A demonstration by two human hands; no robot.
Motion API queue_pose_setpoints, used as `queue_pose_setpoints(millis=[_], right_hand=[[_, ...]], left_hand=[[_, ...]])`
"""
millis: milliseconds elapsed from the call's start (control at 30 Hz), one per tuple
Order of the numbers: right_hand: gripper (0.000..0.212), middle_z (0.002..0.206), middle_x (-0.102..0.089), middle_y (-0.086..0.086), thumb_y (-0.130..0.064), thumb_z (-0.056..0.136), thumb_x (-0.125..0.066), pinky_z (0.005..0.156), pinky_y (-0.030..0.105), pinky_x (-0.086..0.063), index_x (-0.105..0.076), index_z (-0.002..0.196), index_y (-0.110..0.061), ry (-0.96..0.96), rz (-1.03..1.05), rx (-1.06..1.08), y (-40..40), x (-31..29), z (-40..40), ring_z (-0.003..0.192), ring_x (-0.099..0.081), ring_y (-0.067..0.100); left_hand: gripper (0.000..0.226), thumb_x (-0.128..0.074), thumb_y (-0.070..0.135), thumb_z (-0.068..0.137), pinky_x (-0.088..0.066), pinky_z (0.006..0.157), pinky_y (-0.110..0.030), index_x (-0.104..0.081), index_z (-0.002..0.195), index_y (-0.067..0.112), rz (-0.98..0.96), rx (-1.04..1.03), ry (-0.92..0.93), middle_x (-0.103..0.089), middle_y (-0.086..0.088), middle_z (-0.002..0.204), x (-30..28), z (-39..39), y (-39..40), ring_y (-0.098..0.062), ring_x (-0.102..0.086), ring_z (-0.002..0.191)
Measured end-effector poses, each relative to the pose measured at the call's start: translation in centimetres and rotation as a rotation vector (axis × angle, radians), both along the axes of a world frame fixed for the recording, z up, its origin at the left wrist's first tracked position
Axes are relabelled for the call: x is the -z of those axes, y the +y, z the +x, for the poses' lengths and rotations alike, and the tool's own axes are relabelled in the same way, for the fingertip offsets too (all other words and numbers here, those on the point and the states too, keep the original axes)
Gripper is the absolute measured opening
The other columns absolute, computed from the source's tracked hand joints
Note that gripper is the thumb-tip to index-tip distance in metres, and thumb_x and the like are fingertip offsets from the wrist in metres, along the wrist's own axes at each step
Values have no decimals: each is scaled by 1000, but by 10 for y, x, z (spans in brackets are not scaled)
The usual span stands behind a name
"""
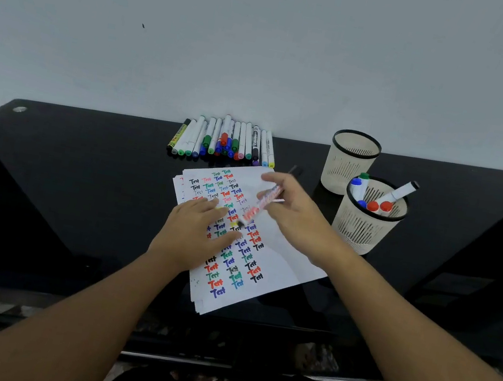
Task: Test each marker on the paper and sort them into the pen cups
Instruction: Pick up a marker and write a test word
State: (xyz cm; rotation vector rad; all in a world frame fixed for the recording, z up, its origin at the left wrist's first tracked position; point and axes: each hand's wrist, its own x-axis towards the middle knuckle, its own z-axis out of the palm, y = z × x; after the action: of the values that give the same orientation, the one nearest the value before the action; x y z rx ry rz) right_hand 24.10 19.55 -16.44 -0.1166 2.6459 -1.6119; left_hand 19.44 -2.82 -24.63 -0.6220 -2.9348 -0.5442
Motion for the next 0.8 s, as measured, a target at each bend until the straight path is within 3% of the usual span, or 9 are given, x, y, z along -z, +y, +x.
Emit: queue_pose_setpoints(millis=[100,200,300,367,500,800], right_hand=[[34,112,-68,-5,-17,102,-63,83,31,-60,-46,124,-36,91,33,53,4,-7,2,102,-69,11],[8,93,-71,-2,-39,109,-49,72,36,-57,-52,113,-33,197,105,125,9,-22,10,77,-71,10],[36,81,-68,-5,-56,107,-38,65,35,-50,-63,99,-31,356,385,181,20,-37,13,72,-60,11],[36,75,-60,-6,-51,107,-42,62,36,-43,-56,82,-29,469,509,238,32,-47,16,69,-54,12],[20,76,-66,-9,-42,105,-52,61,37,-49,-46,106,-23,490,527,386,63,-69,28,68,-62,13],[24,79,-65,-6,-45,104,-57,63,45,-60,-49,111,-23,301,632,548,120,-75,43,70,-65,14]], left_hand=[[82,-41,84,86,-22,124,-46,-50,148,32,8,-4,-11,-41,6,159,-2,1,1,-18,-31,149],[82,-41,84,85,-21,124,-45,-50,148,32,22,-6,-13,-40,5,159,-4,2,2,-18,-30,149],[86,-38,87,83,-23,123,-46,-52,147,31,31,-6,-21,-42,5,158,-4,1,2,-18,-33,148],[91,-34,91,80,-26,122,-48,-54,146,31,35,0,-17,-44,4,157,-3,1,2,-19,-35,147],[78,-49,79,85,-28,122,-47,-58,143,28,66,-6,-3,-47,1,155,-5,4,2,-19,-37,146],[76,-53,76,85,-24,124,-43,-56,145,29,77,-27,-29,-44,4,157,-6,5,0,-17,-34,147]])
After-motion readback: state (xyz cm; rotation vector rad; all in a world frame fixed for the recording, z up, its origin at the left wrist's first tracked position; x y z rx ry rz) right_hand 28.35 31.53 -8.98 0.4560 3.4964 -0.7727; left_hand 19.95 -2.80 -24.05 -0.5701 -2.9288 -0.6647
